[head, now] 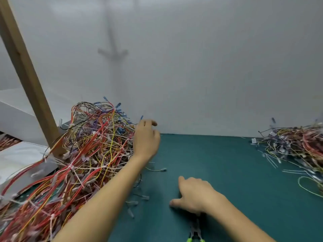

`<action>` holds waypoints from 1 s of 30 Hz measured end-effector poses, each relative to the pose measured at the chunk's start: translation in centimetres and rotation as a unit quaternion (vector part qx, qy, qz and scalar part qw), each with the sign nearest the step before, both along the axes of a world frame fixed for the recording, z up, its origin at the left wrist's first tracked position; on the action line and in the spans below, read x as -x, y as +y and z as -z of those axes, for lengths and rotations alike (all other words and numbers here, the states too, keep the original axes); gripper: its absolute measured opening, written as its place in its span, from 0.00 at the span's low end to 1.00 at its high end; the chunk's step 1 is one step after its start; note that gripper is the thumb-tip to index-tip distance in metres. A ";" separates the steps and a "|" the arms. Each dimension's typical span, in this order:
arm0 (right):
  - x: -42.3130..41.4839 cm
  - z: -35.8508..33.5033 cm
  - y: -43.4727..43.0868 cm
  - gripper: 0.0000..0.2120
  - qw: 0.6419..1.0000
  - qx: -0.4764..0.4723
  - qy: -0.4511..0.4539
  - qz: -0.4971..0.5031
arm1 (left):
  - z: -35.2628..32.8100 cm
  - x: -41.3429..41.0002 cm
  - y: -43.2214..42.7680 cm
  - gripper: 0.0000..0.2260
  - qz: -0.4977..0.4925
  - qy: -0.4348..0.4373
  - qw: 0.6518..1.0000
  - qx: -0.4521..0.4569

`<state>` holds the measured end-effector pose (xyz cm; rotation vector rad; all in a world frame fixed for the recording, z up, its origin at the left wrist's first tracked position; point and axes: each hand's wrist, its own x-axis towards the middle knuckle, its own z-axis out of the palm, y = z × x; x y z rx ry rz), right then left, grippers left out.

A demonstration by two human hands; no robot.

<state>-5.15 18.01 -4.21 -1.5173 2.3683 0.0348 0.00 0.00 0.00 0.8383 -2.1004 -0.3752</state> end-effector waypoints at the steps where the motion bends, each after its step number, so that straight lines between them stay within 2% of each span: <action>1: -0.1 -0.3 0.0 0.30 1.000 -0.015 0.003 0.001 | 0.0 -0.1 0.0 0.12 -0.005 0.000 1.000 -0.007; 5: -0.6 -1.0 0.5 0.28 0.998 -0.045 0.035 0.002 | -0.3 -0.3 0.7 0.12 -0.021 -0.006 1.000 -0.023; 11: -2.2 -1.5 0.9 0.15 0.995 -0.079 0.061 0.021 | -2.2 -0.8 1.7 0.13 -0.027 -0.011 0.997 -0.067; 17: -3.6 -0.1 1.3 0.21 0.988 -0.089 0.113 0.057 | -5.2 -2.1 1.7 0.15 -0.022 0.011 0.990 -0.137; 19: -3.9 0.4 1.4 0.23 0.989 -0.081 0.112 0.061 | -6.0 -3.0 1.3 0.16 -0.056 -0.057 0.992 -0.096; 20: -4.0 0.6 1.4 0.24 0.988 -0.076 0.116 0.063 | -6.2 -3.7 1.1 0.15 -0.085 -0.112 0.989 -0.045; 22: -4.2 1.0 1.4 0.25 0.987 -0.065 0.131 0.070 | -6.2 -5.1 0.6 0.14 -0.145 -0.212 0.965 0.056; 25: -3.6 1.2 0.9 0.27 0.985 -0.019 0.147 0.089 | -5.5 -7.1 -0.2 0.17 -0.233 -0.303 0.917 0.113; 27: -2.1 0.9 -0.1 0.28 0.981 0.022 0.158 0.113 | -5.1 -8.2 -0.7 0.19 -0.281 -0.289 0.906 0.130; 30: 1.2 0.4 -1.9 0.27 0.973 0.057 0.151 0.165 | -5.6 -9.0 -1.8 0.22 -0.283 -0.241 0.924 0.095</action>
